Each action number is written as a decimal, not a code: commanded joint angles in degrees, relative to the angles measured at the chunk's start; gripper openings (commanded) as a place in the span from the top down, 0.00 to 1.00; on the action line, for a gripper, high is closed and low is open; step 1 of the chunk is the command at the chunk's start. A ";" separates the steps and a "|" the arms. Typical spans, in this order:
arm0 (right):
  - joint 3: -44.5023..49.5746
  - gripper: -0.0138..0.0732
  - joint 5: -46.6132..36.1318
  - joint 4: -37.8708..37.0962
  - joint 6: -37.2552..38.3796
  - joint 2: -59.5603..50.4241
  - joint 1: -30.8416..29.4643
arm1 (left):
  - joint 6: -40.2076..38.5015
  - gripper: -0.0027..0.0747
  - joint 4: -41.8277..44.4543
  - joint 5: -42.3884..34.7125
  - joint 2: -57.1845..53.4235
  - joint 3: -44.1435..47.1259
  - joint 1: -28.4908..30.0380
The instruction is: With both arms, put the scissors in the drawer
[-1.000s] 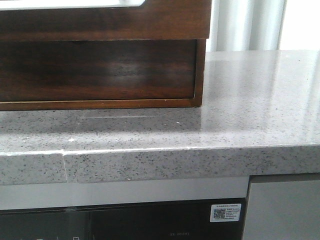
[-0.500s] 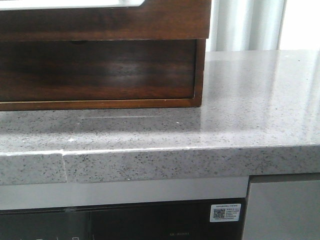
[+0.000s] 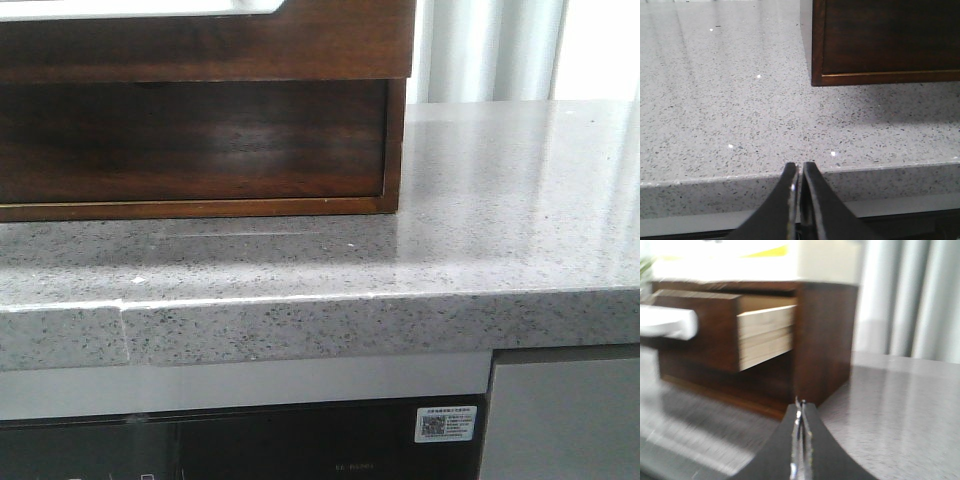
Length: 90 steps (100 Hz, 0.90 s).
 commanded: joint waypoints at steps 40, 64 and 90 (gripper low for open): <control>2.21 0.92 0.12 -3.22 9.60 -5.01 -24.45 | -0.51 0.99 -0.62 -3.07 -1.98 1.31 0.23; 3.40 0.92 12.96 -2.34 7.92 -9.49 -27.55 | -0.51 0.99 -0.62 -3.07 -1.98 1.31 0.23; 3.40 0.92 22.27 3.80 -1.51 -9.49 -27.55 | -0.51 0.99 -0.62 -3.07 -1.98 1.31 0.23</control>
